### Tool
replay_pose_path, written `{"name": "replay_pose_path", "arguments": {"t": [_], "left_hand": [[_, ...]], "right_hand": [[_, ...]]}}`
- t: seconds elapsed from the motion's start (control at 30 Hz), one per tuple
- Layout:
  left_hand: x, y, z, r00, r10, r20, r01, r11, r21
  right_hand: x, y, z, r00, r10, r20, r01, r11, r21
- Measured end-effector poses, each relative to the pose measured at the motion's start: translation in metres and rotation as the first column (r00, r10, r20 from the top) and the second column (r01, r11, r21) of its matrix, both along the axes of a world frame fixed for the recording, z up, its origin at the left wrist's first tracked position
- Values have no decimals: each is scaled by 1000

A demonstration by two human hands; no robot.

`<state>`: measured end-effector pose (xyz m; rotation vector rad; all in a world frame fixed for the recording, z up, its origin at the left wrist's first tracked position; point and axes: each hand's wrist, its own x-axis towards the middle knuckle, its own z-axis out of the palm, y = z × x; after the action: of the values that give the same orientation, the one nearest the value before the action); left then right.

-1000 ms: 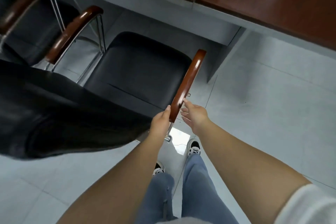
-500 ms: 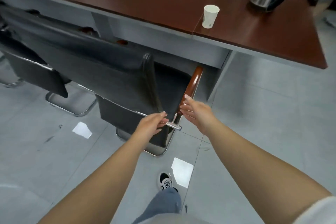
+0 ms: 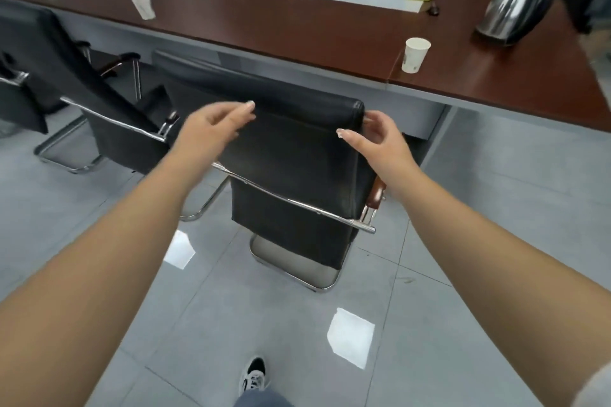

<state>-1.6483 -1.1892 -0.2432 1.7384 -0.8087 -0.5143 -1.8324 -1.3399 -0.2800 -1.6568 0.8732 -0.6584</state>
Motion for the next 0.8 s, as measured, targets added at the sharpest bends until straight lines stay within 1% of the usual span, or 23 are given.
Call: {"name": "replay_pose_path", "arguments": {"t": [0.07, 0.13, 0.2, 0.23, 0.27, 0.33, 0.47, 0.57, 0.67, 0.7, 0.8], "left_hand": [[25, 0, 10, 986, -12, 165, 12, 1000, 6], [54, -4, 14, 942, -102, 320, 76, 993, 92], [85, -13, 15, 843, -252, 475, 162, 961, 222], [97, -17, 16, 790, -313, 527, 192, 943, 272], [109, -24, 17, 748, -373, 550, 230, 922, 312], [123, -36, 17, 704, -438, 559, 253, 890, 379], [149, -52, 7, 615, -552, 563, 208, 802, 560], [162, -60, 6, 536, -600, 594, 168, 765, 622], [166, -63, 9, 509, -642, 574, 143, 721, 678], [166, -63, 9, 495, -643, 584, 134, 721, 680], [168, -64, 10, 403, -654, 640, 126, 732, 669]], "right_hand": [[8, -5, -4, 996, -89, -10, 89, 996, 7], [19, -10, -9, 991, -131, 1, 131, 990, 54], [36, -9, -11, 991, -125, -40, 127, 991, 51], [43, -9, -12, 989, -142, -46, 144, 988, 55], [49, -9, -14, 981, -189, -39, 191, 979, 67], [55, -9, -15, 967, -256, 0, 255, 964, 80], [66, 6, -24, 937, -348, 28, 343, 934, 100], [72, 18, -24, 913, -402, 67, 394, 912, 116], [71, 29, -24, 903, -419, 93, 407, 905, 128], [70, 32, -25, 897, -430, 100, 417, 900, 129], [68, 37, -28, 887, -446, 117, 432, 893, 126]]}}
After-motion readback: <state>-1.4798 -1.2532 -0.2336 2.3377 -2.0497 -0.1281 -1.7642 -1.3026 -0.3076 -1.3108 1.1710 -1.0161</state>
